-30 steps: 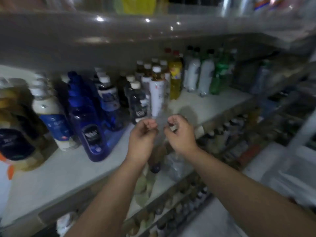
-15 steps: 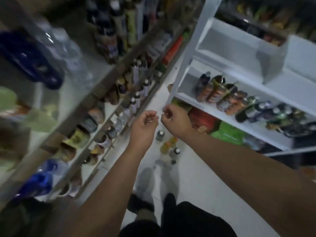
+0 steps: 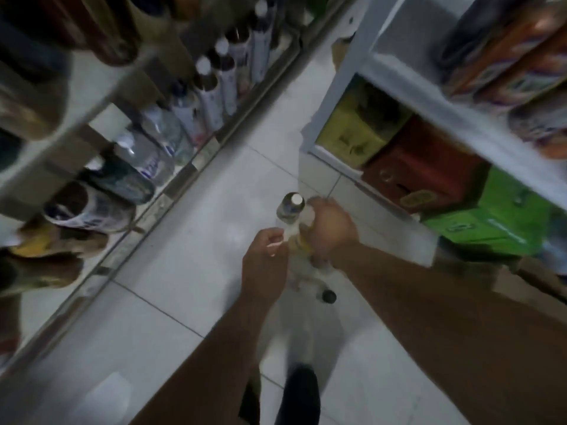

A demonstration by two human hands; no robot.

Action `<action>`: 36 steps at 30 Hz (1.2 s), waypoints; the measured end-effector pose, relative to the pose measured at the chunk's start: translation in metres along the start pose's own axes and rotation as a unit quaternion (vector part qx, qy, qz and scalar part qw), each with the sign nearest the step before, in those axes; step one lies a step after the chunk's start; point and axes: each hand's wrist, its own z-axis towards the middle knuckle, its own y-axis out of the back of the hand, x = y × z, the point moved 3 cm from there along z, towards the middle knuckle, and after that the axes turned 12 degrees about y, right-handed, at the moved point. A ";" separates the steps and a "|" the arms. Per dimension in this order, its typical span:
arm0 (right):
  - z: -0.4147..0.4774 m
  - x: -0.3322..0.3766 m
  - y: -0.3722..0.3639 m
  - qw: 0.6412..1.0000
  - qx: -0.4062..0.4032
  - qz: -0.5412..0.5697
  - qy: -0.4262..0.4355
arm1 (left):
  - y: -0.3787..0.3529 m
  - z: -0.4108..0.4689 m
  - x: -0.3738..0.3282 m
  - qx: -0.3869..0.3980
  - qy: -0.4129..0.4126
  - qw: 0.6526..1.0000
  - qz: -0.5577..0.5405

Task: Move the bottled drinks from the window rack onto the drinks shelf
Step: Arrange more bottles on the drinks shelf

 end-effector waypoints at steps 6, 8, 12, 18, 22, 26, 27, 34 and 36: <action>0.117 -0.048 -0.084 0.993 0.073 -0.095 0.015 | -0.021 0.092 0.073 0.006 -0.057 0.998 0.013; 0.138 -0.055 -0.102 0.988 0.102 -0.115 0.009 | -0.021 0.112 0.080 0.025 -0.048 0.998 0.010; 0.154 -0.057 -0.117 0.987 0.105 -0.125 0.001 | -0.015 0.131 0.086 0.038 -0.017 0.998 0.037; 0.116 -0.022 -0.062 0.976 0.105 -0.165 0.093 | 0.012 0.107 0.051 0.015 -0.015 0.999 0.050; 0.053 0.025 0.037 0.961 0.094 -0.168 0.200 | 0.040 0.053 -0.024 -0.006 -0.035 0.998 0.052; -0.007 0.092 0.158 0.913 0.095 -0.207 0.338 | 0.080 -0.018 -0.125 -0.003 -0.061 0.996 0.061; -0.023 0.109 0.187 0.902 0.090 -0.206 0.368 | 0.091 -0.037 -0.150 0.000 -0.065 0.996 0.064; -0.149 0.252 0.401 0.851 -0.003 -0.158 0.501 | 0.186 -0.200 -0.326 0.046 -0.154 0.986 0.053; -0.187 0.295 0.454 0.832 -0.052 -0.149 0.533 | 0.214 -0.256 -0.371 -0.025 -0.198 0.978 0.060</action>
